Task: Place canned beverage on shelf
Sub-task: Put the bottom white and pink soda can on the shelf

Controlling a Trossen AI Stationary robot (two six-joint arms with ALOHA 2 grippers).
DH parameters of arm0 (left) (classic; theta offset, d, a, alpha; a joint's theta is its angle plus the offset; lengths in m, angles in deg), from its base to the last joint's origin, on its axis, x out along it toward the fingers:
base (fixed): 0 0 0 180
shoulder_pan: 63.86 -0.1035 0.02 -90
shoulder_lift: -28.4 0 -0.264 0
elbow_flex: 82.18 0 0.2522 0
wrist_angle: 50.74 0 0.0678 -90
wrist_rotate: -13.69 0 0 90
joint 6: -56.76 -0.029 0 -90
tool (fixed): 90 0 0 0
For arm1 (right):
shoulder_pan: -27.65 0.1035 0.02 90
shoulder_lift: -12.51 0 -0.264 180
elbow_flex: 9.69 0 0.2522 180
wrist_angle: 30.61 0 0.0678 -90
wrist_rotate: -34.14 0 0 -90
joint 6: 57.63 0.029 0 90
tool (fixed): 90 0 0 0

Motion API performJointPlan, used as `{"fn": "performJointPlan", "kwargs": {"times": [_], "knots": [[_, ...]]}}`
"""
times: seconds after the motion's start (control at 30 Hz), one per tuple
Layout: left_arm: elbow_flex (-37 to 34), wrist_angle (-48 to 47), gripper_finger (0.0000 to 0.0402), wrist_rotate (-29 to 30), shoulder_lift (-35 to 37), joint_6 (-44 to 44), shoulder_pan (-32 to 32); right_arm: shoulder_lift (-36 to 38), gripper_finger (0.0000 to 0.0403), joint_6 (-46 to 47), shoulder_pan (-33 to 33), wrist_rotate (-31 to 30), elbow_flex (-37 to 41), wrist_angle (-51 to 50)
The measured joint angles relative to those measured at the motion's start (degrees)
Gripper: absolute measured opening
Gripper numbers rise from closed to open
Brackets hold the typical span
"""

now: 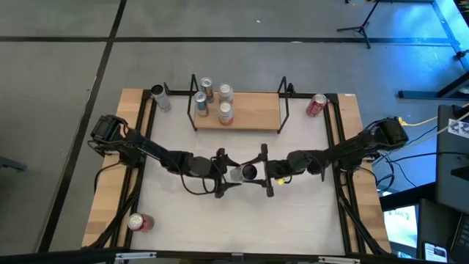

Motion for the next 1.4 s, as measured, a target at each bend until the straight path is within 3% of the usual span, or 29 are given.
{"fn": "performJointPlan", "kwargs": {"times": [0.2, 0.33, 0.4, 0.63, 1.07, 1.4], "knots": [[-0.4, -11.8, 0.0337, 4.3, -0.2, 7.2, 1.3, 3.6, 0.0238, 1.4, -2.6, -11.9, -4.0, -14.5], [-0.1, -13.3, 0.0338, 6.5, 0.0, 7.8, 1.5, 3.7, 0.0238, 1.6, -4.2, -15.3, -8.9, -25.0], [-0.3, -14.5, 0.0337, 7.6, -0.1, 8.2, 1.8, 3.5, 0.0238, 2.7, -4.0, -15.9, -10.3, -26.9], [-0.3, -14.3, 0.0335, 9.0, -0.1, 8.2, 3.1, 3.3, 0.0238, 4.8, -9.0, -29.1, -13.7, -27.8], [-0.3, -13.8, 0.0335, 9.3, -0.1, 10.0, 3.2, -1.3, 0.0238, 15.8, -27.1, -23.6, -15.5, -22.9], [-0.2, -13.8, 0.0335, 9.4, -0.1, 11.0, 3.2, -11.8, 0.0238, 20.9, -34.5, -21.5, -24.3, -25.1]]}}
